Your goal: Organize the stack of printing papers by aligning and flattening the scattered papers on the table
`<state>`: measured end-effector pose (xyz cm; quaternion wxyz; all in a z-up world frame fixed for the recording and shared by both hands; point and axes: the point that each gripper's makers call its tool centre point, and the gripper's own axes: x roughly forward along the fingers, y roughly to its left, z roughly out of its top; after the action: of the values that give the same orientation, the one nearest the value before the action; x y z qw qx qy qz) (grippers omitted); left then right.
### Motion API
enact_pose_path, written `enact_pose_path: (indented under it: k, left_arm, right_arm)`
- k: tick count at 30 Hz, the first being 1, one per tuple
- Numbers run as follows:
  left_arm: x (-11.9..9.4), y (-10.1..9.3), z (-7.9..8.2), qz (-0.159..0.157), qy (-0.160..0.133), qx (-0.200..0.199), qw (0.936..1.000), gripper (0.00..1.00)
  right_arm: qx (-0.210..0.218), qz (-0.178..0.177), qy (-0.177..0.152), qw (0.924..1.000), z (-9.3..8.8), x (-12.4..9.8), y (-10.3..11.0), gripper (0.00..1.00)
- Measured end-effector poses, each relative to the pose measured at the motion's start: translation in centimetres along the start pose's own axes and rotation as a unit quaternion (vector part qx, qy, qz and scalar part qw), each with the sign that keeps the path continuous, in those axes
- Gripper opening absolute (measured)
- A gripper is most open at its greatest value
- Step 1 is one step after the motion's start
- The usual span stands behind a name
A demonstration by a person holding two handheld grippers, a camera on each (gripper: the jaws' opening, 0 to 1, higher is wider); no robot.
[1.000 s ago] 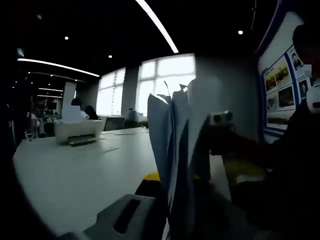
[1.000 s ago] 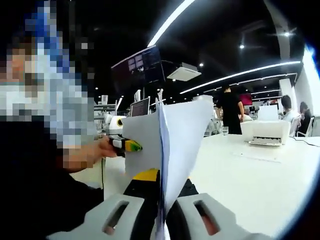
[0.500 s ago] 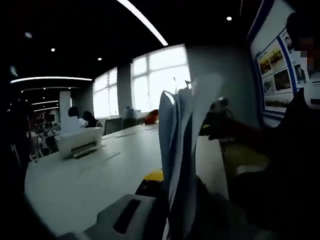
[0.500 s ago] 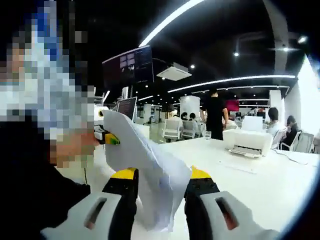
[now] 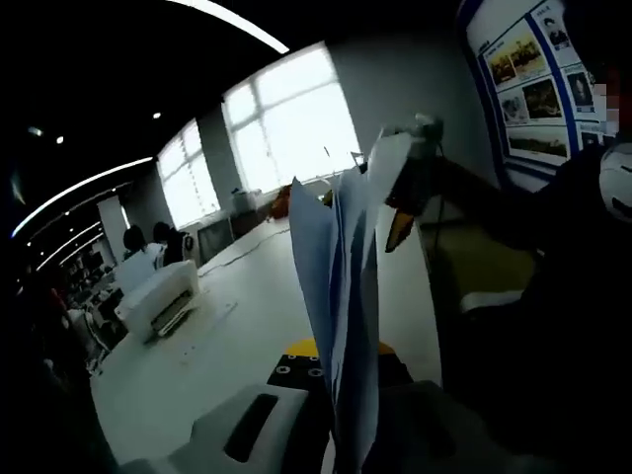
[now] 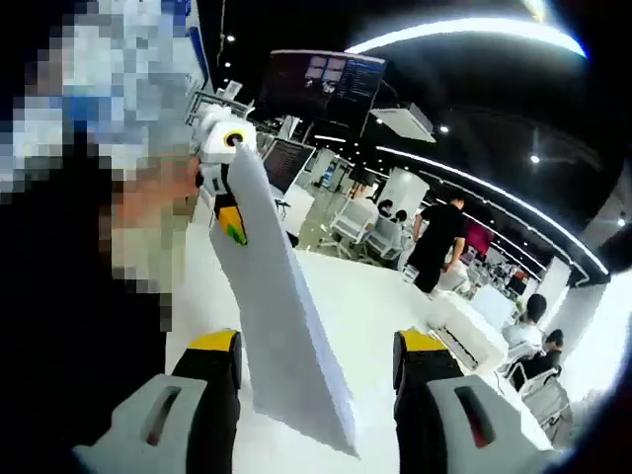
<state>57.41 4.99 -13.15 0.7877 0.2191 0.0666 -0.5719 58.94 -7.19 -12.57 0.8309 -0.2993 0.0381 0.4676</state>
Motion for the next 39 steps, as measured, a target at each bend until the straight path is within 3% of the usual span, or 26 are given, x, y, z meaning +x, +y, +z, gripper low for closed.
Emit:
enact_pose_path:
  k: [4,6,9,14,16,18,19,22,24,26,27,29,32,33,36,39]
  left_arm:
    - [0.3,-0.4,1.1,-0.003,0.026,0.022,0.9994,0.05]
    - [0.3,-0.6,1.5,-0.003,0.034,0.026,0.9991,0.05]
    - [0.3,-1.3,1.8,-0.009,0.045,0.032,0.9984,0.05]
    - [0.6,-2.2,1.6,-0.019,0.062,0.044,0.9969,0.05]
    - [0.7,-2.3,1.6,-0.020,0.064,0.047,0.9966,0.05]
    - [0.7,-2.5,1.6,-0.022,0.064,0.050,0.9964,0.05]
    - [0.7,-2.5,1.6,-0.023,0.063,0.051,0.9964,0.05]
    - [0.7,-2.3,1.2,-0.022,0.059,0.057,0.9964,0.06]
    - [0.8,-2.3,1.3,-0.030,0.045,0.059,0.9968,0.07]
    - [0.9,-1.8,2.4,-0.024,-0.008,0.051,0.9984,0.13]
    - [0.7,-1.5,2.8,-0.017,-0.025,0.051,0.9982,0.22]
    - [0.4,-0.8,3.0,-0.005,-0.043,0.048,0.9979,0.31]
    - [-0.2,-0.2,3.2,0.005,-0.062,0.054,0.9966,0.36]
    - [-0.7,0.3,3.7,0.019,-0.088,0.064,0.9939,0.43]
    - [-1.9,1.6,4.2,0.067,-0.129,0.080,0.9862,0.63]
    - [-3.3,2.4,4.4,0.089,-0.186,0.055,0.9768,0.71]
  right_arm:
    - [-0.034,0.036,0.019,0.9986,1.2,1.6,0.8,0.58]
    - [-0.038,0.063,0.041,0.9965,1.0,2.1,1.5,0.55]
    - [-0.053,0.105,0.066,0.9909,0.6,3.0,3.0,0.50]
    - [-0.047,0.171,0.077,0.9812,1.3,4.4,5.8,0.43]
    - [-0.050,0.184,0.085,0.9780,1.2,4.8,6.4,0.31]
    - [-0.058,0.196,0.100,0.9738,0.7,4.9,6.9,0.06]
    - [-0.055,0.195,0.100,0.9740,0.6,5.0,6.9,0.00]
    - [-0.040,0.215,0.095,0.9712,0.4,4.7,7.9,0.00]
    - [-0.040,0.213,0.090,0.9721,0.4,4.7,7.8,0.00]
    - [-0.028,0.204,0.087,0.9747,0.2,4.6,7.3,0.00]
    - [-0.026,0.202,0.086,0.9753,0.1,4.6,7.2,0.00]
    - [-0.020,0.192,0.083,0.9776,-0.1,4.5,6.7,0.00]
    - [-0.008,0.182,0.073,0.9806,-0.3,4.2,6.0,0.00]
    - [0.004,0.173,0.062,0.9830,-0.3,3.9,5.5,0.00]
    - [0.031,0.159,0.035,0.9861,0.2,3.4,4.8,0.00]
    - [0.057,0.141,0.007,0.9883,0.4,2.8,4.0,0.00]
